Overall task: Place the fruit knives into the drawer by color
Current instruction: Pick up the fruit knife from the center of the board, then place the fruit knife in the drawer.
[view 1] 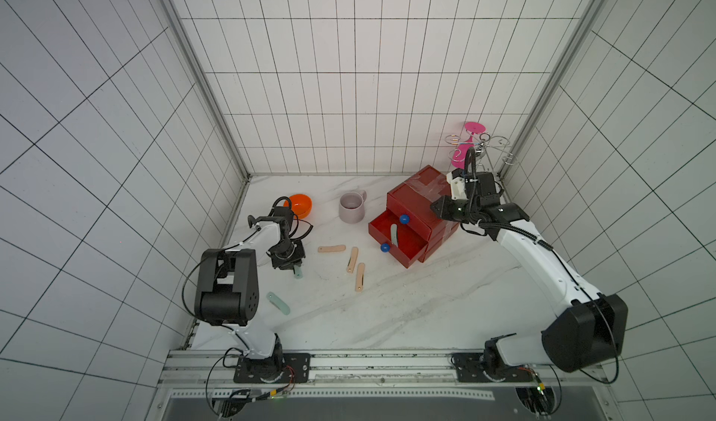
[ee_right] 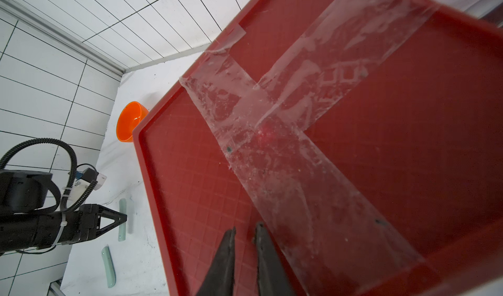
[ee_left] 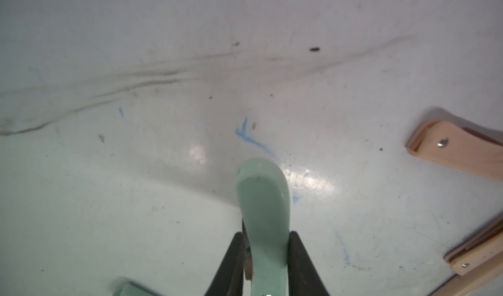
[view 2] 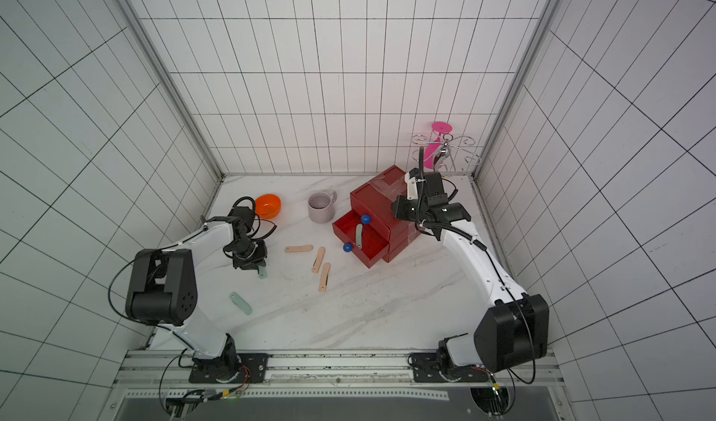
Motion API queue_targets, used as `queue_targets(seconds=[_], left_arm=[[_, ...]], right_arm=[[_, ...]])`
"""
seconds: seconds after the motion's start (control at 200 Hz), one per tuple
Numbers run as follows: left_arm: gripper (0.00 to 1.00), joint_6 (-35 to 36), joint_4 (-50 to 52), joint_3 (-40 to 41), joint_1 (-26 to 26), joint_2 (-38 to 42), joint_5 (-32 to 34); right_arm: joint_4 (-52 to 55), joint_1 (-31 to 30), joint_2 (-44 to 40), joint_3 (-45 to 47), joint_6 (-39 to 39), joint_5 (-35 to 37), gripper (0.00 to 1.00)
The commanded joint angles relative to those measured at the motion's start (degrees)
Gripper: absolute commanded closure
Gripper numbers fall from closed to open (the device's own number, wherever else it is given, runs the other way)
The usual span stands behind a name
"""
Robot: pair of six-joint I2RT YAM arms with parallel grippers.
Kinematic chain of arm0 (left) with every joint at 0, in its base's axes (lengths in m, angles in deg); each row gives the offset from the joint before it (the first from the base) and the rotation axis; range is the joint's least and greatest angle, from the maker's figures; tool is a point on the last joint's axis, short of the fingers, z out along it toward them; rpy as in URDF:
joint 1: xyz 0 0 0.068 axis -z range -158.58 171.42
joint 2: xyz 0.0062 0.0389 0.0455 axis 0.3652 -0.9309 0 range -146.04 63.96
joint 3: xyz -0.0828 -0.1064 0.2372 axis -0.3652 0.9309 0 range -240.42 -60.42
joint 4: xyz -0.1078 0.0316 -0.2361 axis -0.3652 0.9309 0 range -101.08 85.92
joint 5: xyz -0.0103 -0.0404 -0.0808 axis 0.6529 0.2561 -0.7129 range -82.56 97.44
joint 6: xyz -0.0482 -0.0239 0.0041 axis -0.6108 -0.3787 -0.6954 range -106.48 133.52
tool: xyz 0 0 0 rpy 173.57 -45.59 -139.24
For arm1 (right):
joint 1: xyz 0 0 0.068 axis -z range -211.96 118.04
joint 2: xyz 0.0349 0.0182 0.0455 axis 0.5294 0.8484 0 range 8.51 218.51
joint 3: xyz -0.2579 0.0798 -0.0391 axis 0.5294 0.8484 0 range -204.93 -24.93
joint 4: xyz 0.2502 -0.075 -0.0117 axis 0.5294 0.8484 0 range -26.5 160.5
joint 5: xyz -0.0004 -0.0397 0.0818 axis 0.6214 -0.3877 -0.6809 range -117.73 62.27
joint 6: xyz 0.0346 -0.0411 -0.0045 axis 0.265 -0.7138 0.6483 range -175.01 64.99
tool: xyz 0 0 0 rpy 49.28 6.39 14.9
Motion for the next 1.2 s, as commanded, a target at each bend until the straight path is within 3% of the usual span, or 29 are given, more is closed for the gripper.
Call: queue_targets(seconds=[0.0, 0.51, 1.199], left_arm=[[0.76, -2.1, 0.7, -0.4, 1.5, 3.4, -2.2], [0.74, -13.2, -1.3, -5.5, 12.1, 13.4, -12.9], [0.74, -25.2, -12.2, -24.2, 32.9, 1.0, -14.3]], right_arm=[[21.6, -2.6, 6.2, 5.4, 1.2, -2.3, 0.82], [22.3, -3.0, 4.4, 5.8, 1.2, -1.8, 0.82], [22.4, -3.0, 4.8, 5.8, 0.5, -2.1, 0.82]])
